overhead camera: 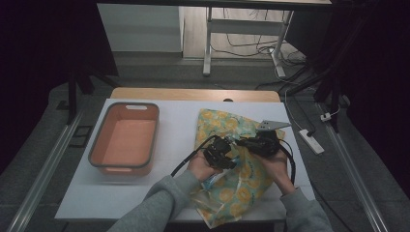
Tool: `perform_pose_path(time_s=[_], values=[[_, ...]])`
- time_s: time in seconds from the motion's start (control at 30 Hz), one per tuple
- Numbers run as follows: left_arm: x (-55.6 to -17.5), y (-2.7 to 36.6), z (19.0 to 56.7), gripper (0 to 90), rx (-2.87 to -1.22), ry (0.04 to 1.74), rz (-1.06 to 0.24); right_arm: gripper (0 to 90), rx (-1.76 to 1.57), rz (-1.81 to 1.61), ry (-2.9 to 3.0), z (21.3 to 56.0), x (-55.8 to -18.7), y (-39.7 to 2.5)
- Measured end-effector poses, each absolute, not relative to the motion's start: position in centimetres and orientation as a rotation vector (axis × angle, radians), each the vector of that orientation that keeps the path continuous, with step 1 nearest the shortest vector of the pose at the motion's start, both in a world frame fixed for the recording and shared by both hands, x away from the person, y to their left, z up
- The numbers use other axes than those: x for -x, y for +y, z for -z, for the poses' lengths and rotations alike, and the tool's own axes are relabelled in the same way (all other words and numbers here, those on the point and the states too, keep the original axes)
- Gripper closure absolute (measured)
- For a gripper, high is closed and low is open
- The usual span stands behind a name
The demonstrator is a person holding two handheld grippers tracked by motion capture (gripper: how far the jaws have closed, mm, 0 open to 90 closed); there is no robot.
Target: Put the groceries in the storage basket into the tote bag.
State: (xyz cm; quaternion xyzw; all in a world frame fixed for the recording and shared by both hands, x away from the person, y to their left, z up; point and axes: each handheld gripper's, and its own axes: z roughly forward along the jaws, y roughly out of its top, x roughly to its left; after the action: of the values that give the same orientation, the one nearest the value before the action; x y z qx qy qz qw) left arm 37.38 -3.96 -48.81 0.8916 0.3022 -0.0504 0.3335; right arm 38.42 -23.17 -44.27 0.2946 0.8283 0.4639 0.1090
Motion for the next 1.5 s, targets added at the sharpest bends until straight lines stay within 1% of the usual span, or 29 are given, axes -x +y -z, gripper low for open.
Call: perform_pose_path(time_s=[0.07,0.2,0.3,0.43,0.6,0.77,0.97,1.0,1.07,1.2,1.23,1.4,1.5], values=[[-37.1,-3.0,48.0,59.3,-2.268,0.764,0.151,88.2,-0.876,-1.368,2.440,44.5,-38.5,-23.3],[-36.0,-0.8,46.2,55.1,-2.229,0.733,0.106,88.2,-0.890,-1.376,2.433,44.5,-38.6,-23.5],[-35.3,1.0,45.3,53.1,-2.201,0.725,0.078,88.2,-0.889,-1.370,2.435,44.6,-38.6,-23.5],[-34.2,3.4,44.6,50.5,-2.176,0.707,0.001,88.1,-0.886,-1.353,2.444,44.7,-38.6,-23.3],[-33.5,6.5,44.1,47.0,-2.152,0.722,-0.042,88.1,-0.891,-1.357,2.446,44.9,-38.7,-23.4],[-33.4,9.7,44.2,44.7,-2.125,0.791,-0.066,87.3,-0.888,-1.356,2.452,45.1,-38.7,-23.4],[-33.1,12.0,44.9,42.6,-2.131,0.839,-0.058,83.9,-0.894,-1.349,2.465,45.5,-38.4,-23.5],[-33.0,12.2,45.1,42.1,-2.140,0.839,-0.059,82.2,-0.887,-1.346,2.471,45.6,-38.3,-23.6],[-33.0,12.2,45.4,41.2,-2.153,0.845,-0.054,74.3,-0.875,-1.345,2.476,45.7,-38.1,-23.6],[-33.1,11.7,45.9,39.4,-2.173,0.848,-0.046,50.4,-0.859,-1.350,2.449,45.5,-37.3,-23.7],[-33.0,11.5,45.9,39.1,-2.183,0.838,-0.049,45.8,-0.855,-1.358,2.433,45.3,-37.0,-23.7],[-32.9,11.0,46.1,38.7,-2.207,0.830,-0.049,34.3,-0.822,-1.384,2.413,44.0,-34.7,-24.5],[-33.1,10.9,46.5,38.5,-2.215,0.842,-0.045,31.1,-0.824,-1.395,2.402,43.5,-33.1,-25.4]])
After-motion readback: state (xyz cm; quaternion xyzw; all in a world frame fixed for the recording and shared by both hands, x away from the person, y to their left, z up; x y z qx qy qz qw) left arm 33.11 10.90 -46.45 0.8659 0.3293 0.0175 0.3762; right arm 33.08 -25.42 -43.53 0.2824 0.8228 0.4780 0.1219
